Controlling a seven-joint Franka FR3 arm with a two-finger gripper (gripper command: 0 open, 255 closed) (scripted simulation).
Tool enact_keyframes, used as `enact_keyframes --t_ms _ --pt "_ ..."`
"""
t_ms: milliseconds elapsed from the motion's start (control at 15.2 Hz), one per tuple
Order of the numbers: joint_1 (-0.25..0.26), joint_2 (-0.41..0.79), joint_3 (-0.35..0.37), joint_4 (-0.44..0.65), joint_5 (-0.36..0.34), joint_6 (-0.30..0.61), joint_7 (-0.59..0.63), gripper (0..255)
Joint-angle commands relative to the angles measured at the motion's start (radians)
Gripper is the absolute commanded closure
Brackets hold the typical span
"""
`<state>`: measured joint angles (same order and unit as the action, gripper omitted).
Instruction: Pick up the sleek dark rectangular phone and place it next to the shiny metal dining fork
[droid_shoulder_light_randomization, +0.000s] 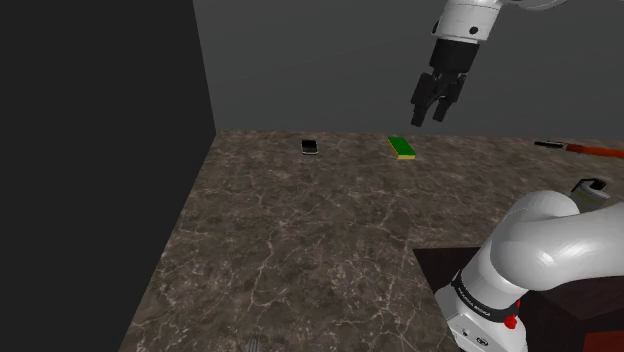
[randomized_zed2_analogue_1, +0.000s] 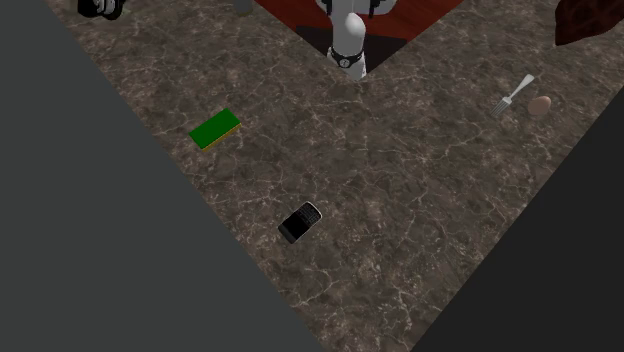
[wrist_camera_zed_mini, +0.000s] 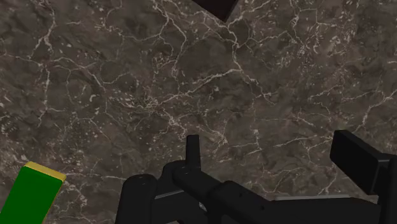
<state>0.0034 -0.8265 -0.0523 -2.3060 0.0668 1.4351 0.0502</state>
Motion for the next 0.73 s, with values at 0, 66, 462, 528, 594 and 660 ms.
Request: enact_keyframes --t_ms 0,66,462,528,594,660 --pt "0.0 0.0 0.0 0.0 0.0 0.0 0.0 0" --pt "-0.002 0.027 0.005 -0.003 0.003 0.032 0.01 0" --pt "-0.012 0.21 0.028 0.008 0.018 0.212 0.066 0" --pt "-0.014 0.243 0.031 0.015 0.02 0.239 0.075 0" --pt "-0.016 0.277 0.034 0.023 0.021 0.266 0.084 0" --pt "-0.018 0.311 0.037 0.032 0.022 0.292 0.093 0"
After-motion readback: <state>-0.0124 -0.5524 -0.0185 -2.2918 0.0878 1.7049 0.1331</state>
